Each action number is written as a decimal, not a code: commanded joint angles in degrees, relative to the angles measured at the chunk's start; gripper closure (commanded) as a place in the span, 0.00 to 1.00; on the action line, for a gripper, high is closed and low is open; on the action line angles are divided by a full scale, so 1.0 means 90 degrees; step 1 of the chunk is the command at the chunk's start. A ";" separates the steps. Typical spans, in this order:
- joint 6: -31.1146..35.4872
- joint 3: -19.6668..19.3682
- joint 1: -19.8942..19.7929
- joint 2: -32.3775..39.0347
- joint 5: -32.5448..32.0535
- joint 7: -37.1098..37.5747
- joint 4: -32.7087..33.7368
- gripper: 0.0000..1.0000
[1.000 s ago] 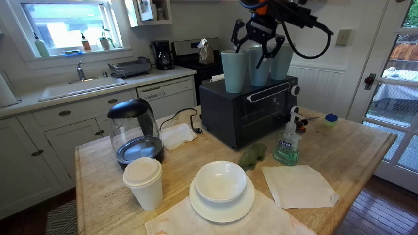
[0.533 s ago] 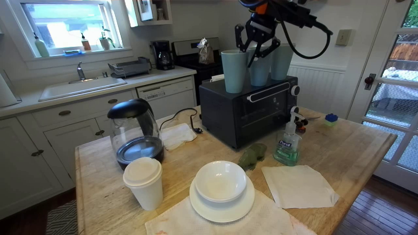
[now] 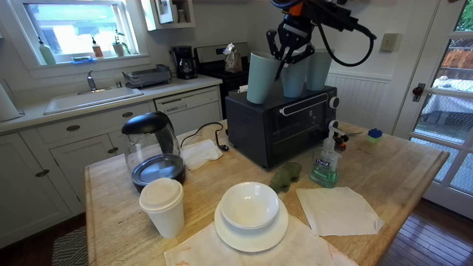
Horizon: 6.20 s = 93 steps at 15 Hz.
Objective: Pick up the blue cup on the far left and put it in the middle blue cup, pick up the blue cup on the right and put it in the stacked blue cups
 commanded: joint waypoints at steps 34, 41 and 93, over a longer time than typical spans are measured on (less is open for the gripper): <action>-0.1920 -0.0212 0.0007 -0.0616 0.0050 -0.0127 0.1267 0.99; -0.2249 -0.0282 -0.0012 -0.0512 -0.0013 -0.0890 0.1956 0.99; -0.3356 -0.0887 -0.0313 0.0210 -0.0528 -0.3466 0.2539 0.99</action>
